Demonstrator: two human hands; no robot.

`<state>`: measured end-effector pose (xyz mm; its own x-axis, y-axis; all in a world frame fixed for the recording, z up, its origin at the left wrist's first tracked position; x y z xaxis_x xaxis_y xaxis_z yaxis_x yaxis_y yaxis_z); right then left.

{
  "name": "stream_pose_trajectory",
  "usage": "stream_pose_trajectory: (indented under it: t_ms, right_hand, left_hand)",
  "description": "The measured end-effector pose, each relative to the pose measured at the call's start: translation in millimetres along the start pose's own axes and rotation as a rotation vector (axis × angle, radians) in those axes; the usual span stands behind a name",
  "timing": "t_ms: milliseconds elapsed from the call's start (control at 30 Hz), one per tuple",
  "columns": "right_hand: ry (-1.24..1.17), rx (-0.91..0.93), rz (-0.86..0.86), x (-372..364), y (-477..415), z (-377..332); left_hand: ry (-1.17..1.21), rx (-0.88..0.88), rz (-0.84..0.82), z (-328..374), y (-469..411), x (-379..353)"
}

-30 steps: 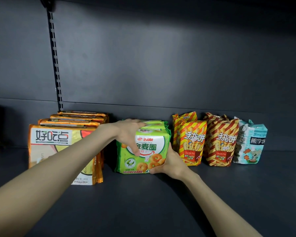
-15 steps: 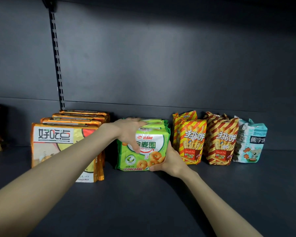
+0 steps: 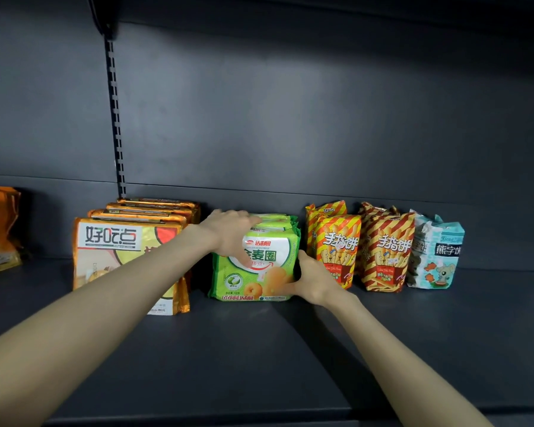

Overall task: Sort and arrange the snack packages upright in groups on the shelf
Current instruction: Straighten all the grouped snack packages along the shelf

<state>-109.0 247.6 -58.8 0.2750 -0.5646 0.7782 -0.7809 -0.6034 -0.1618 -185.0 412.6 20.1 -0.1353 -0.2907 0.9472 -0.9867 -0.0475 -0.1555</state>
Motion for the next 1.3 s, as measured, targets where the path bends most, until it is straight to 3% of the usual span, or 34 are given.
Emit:
stream_pose_trajectory:
  t_ms: [333,733,1000,1300]
  right_hand:
    - [0.213,0.078,0.013,44,41,-25]
    - [0.361,0.222,-0.043,29,49,-105]
    - [0.407,0.312,-0.013,-10,44,-208]
    - [0.322,0.368,-0.031,-106,52,-326]
  left_hand:
    - [0.046,0.082,0.159,0,53,41]
    - [0.023,0.19,0.117,-52,146,51]
    - [0.031,0.251,0.115,-125,219,47]
    - [0.003,0.286,0.085,-234,331,5]
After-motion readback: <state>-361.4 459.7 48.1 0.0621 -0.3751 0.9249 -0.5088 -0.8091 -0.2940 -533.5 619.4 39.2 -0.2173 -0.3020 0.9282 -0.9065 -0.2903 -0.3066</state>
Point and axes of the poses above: each hand's wrist, its own y-axis away from the middle knuckle, its own x-axis out of the back of the hand, z = x × y, the point moved 2 cm from there along -y, towards the middle knuckle, and after that the axes turned 5 degrees about -y, right-handed, at the moved point
